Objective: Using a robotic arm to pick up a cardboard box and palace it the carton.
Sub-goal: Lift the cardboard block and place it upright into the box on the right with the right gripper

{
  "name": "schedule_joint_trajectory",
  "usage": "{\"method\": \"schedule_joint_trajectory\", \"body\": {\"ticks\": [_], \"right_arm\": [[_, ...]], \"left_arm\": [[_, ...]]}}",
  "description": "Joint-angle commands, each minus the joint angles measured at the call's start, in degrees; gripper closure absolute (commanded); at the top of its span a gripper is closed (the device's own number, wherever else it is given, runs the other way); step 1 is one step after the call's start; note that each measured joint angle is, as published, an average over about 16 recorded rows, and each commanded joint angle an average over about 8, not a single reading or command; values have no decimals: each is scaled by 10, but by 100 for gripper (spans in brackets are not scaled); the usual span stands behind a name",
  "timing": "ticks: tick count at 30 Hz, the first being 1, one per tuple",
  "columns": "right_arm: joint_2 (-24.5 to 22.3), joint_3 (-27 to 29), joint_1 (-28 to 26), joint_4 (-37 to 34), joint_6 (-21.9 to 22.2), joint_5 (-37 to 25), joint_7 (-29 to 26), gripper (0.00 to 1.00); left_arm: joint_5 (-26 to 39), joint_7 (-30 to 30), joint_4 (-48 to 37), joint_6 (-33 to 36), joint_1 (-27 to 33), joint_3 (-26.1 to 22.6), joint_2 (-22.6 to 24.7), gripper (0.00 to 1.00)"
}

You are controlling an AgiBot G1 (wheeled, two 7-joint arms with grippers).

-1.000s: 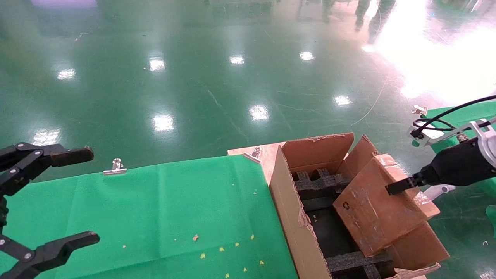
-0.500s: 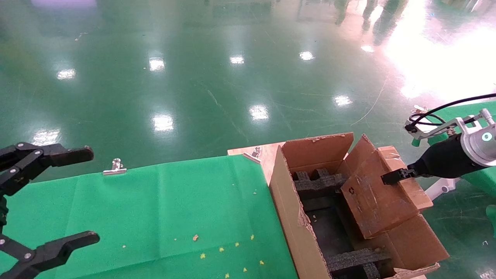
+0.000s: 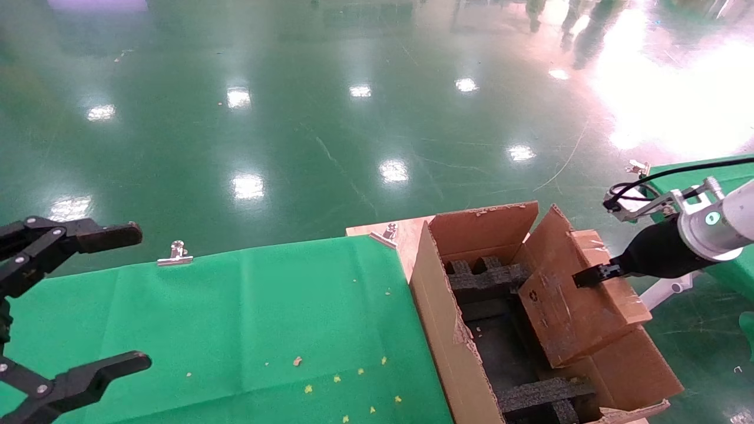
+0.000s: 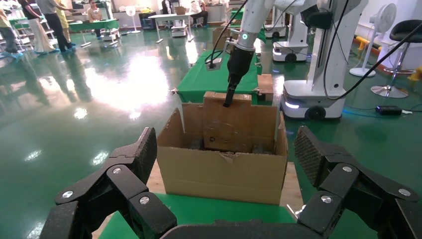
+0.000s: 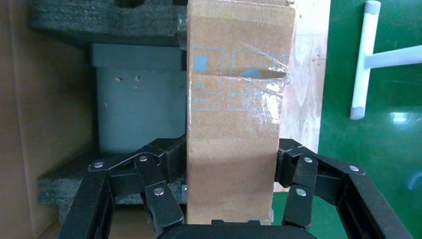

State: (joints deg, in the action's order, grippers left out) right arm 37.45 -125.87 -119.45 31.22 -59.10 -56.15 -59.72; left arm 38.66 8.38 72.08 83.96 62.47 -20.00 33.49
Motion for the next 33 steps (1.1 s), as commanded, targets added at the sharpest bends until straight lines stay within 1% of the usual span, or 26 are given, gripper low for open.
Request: {"method": "schedule_joint_trajectory", "body": {"ticks": [1, 10, 18, 25, 33], "right_arm": [[1, -4, 3, 8, 9, -6, -10, 100], [10, -6, 44, 15, 46, -3, -18, 100], [35, 4, 92, -17, 70, 17, -4, 100], [61, 16, 134, -60, 71, 39, 20, 100], [85, 27, 167, -103, 61, 58, 46, 100]], "left_arm": [[0, 0, 0, 0, 0, 0, 0, 0], [0, 0, 0, 0, 0, 0, 0, 0], [0, 0, 0, 0, 0, 0, 0, 0], [0, 0, 0, 0, 0, 0, 0, 0], [0, 0, 0, 0, 0, 0, 0, 0]]}}
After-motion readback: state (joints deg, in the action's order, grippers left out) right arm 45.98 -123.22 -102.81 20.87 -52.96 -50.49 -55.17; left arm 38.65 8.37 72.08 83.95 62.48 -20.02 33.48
